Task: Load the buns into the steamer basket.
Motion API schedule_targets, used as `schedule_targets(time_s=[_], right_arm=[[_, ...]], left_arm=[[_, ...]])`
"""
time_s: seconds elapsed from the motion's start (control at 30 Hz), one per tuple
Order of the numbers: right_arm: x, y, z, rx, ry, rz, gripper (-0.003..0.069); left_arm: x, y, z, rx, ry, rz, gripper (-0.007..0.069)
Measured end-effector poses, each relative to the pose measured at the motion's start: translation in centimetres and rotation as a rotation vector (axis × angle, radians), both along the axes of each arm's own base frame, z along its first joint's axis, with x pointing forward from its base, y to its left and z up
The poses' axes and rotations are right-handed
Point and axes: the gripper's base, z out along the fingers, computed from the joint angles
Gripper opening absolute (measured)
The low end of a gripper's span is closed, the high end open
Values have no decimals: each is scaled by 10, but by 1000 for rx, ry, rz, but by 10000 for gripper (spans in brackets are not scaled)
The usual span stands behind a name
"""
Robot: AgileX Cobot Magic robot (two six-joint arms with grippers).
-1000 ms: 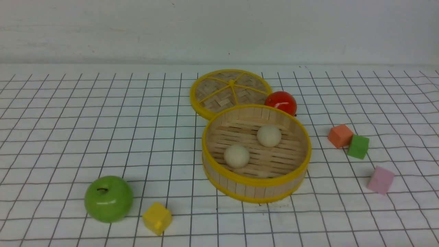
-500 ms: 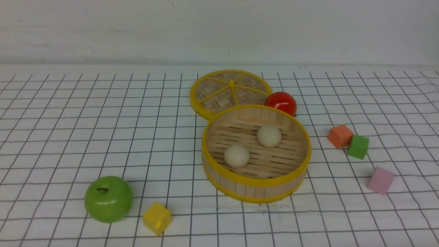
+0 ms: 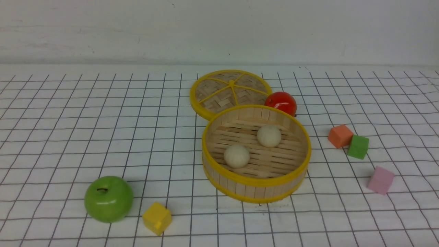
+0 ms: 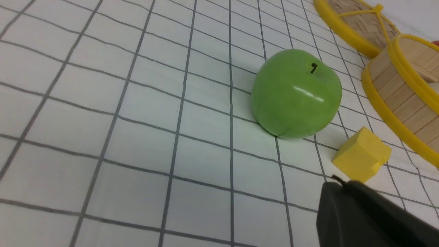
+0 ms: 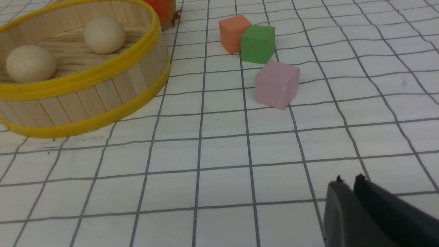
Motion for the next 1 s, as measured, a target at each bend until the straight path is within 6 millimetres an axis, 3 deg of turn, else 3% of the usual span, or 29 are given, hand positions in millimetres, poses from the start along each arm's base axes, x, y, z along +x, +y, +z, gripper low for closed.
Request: schedule_targets(time_s=[1.0], right_arm=[[0, 0, 0, 0, 0, 0, 86]], left_arm=[[0, 0, 0, -1, 0, 0, 3]])
